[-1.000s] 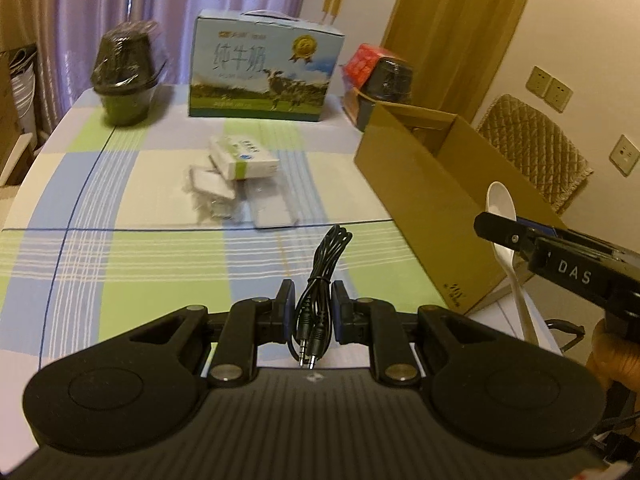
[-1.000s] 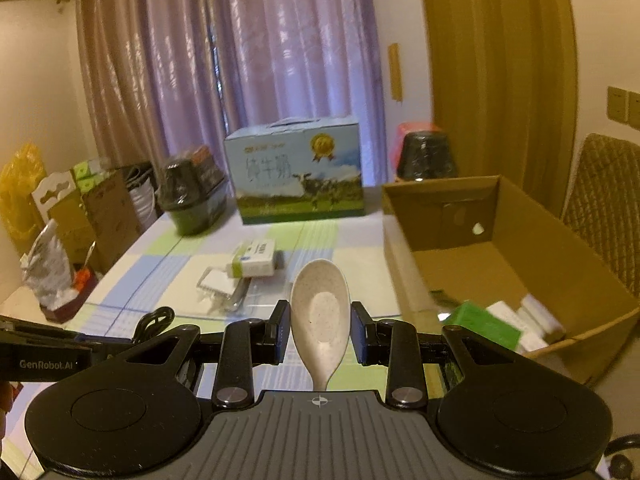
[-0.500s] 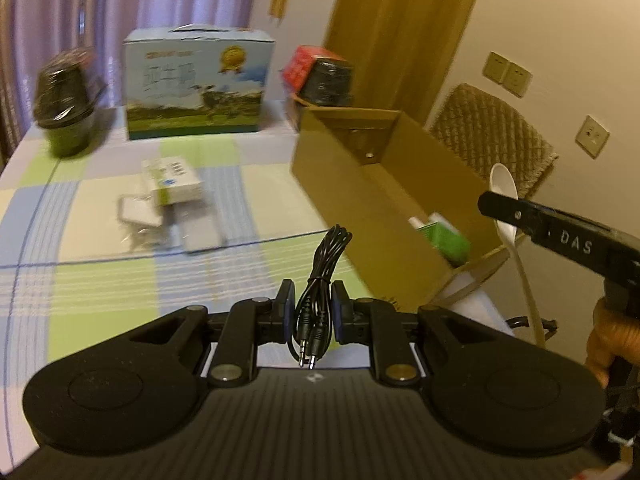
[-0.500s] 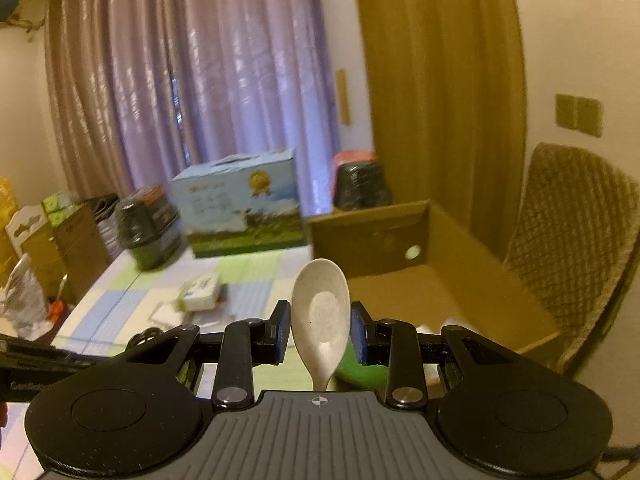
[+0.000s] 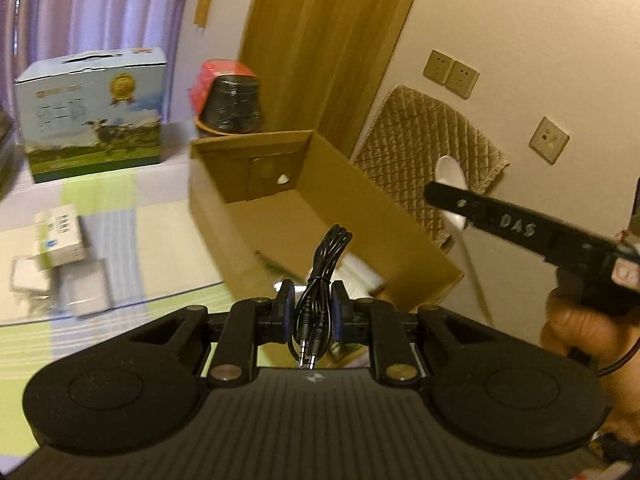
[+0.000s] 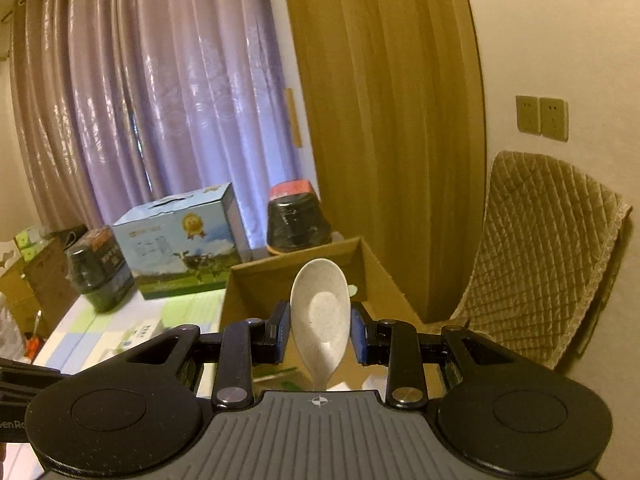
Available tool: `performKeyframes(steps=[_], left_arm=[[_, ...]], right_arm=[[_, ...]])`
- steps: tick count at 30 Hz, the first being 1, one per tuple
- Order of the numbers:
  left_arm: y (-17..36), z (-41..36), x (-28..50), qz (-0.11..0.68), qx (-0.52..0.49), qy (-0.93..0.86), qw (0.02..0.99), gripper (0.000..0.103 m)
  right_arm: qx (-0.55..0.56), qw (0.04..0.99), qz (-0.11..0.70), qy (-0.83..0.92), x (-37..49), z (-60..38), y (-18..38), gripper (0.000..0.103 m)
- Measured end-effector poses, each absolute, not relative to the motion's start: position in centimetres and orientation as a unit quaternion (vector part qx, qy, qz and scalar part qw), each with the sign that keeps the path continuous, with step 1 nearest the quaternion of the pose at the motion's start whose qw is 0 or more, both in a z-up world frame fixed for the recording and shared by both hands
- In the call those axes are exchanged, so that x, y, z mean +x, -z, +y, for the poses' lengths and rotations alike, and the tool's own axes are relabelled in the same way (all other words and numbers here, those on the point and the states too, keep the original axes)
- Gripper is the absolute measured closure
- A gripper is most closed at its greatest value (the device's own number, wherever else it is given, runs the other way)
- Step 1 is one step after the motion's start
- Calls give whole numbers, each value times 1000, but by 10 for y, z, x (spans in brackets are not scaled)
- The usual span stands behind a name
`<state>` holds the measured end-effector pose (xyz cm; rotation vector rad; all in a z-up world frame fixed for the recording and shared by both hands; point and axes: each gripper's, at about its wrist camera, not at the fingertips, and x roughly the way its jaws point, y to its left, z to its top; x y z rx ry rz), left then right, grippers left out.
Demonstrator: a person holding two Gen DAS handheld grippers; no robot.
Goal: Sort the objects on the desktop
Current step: 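Open both tools to drop the cable and spoon into the cardboard box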
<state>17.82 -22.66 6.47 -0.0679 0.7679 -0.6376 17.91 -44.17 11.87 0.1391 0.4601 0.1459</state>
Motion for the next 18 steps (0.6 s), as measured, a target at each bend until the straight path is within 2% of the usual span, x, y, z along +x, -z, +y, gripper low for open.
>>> performKeyframes(steps=[18], left_arm=[[-51, -281, 230, 379, -43, 311, 871, 88]], right_arm=[[100, 963, 237, -79, 228, -465, -100, 74]])
